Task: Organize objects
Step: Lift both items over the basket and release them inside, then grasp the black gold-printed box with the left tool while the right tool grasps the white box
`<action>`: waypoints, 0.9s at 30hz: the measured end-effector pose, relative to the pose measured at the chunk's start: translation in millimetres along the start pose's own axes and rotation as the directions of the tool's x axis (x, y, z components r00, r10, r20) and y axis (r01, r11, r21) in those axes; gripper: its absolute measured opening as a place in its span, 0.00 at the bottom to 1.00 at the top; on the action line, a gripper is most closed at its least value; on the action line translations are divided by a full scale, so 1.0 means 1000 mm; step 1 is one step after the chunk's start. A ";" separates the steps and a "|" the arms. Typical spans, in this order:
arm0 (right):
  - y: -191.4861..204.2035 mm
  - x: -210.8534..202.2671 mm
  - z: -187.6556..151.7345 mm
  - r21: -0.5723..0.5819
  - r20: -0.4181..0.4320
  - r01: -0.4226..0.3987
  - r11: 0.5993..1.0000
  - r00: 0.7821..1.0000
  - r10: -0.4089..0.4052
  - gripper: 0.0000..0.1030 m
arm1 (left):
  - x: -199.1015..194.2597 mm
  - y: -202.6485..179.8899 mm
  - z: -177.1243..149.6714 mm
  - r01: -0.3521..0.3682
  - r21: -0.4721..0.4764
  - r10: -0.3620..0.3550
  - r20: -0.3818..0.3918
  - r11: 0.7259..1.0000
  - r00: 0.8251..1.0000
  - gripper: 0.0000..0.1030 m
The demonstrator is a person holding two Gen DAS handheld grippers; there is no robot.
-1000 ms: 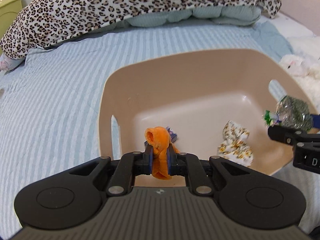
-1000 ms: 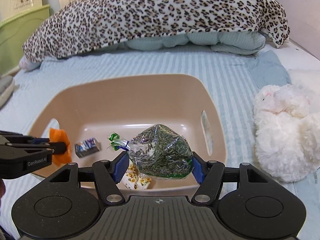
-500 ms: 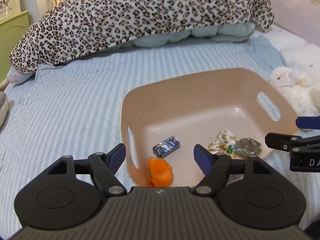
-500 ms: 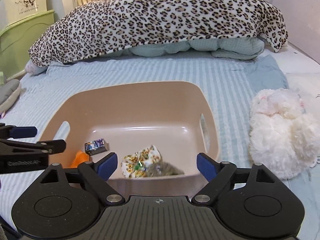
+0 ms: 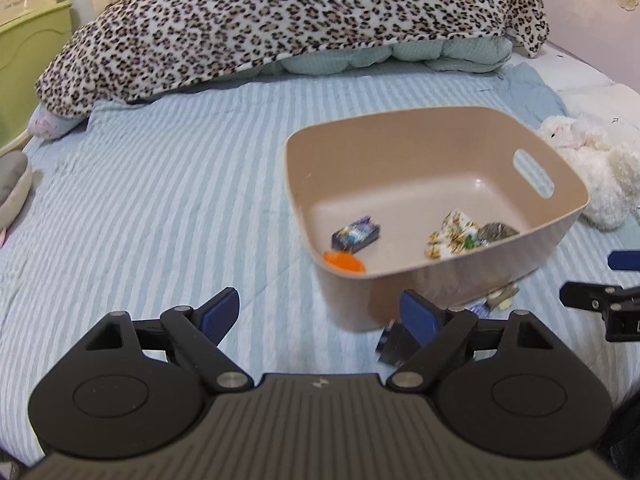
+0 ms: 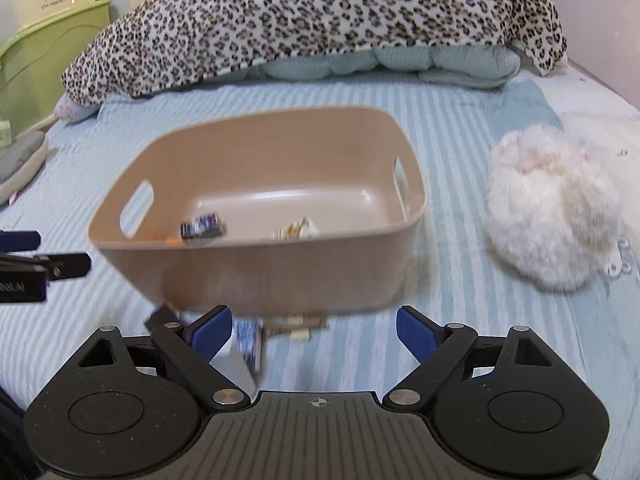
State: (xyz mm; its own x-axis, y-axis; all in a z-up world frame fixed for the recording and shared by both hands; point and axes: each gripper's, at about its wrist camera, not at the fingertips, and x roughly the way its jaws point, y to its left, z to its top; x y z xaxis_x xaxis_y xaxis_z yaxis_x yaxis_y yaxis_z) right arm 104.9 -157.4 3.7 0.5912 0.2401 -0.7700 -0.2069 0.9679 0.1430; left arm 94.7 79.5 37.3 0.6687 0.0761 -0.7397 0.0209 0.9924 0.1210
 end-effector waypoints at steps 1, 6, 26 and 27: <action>0.000 0.002 -0.006 0.004 -0.013 0.002 1.000 1.000 -0.002 0.88 | 0.001 0.003 -0.005 -0.001 -0.004 0.001 -0.008 1.000 1.000 0.85; 0.001 0.019 -0.026 0.036 -0.103 -0.004 0.999 0.995 0.008 0.88 | 0.010 0.009 -0.026 -0.004 -0.006 0.004 -0.063 1.000 0.998 0.85; 0.036 0.062 -0.049 -0.031 -0.203 -0.034 0.999 0.979 0.027 0.88 | 0.063 -0.011 -0.061 0.047 0.098 -0.030 -0.168 0.994 0.985 0.85; 0.037 0.064 -0.049 -0.032 -0.198 -0.037 0.999 0.980 0.030 0.87 | 0.064 -0.011 -0.061 0.053 0.095 -0.036 -0.171 0.994 0.985 0.85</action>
State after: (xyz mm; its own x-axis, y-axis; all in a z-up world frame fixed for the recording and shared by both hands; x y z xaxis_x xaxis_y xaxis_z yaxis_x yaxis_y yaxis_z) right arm 96.8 -109.8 -70.3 0.4187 0.2493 -0.8732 -0.2529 0.9556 0.1515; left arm 92.4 79.0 -51.9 0.5304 0.0557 -0.8459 0.1271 0.9813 0.1443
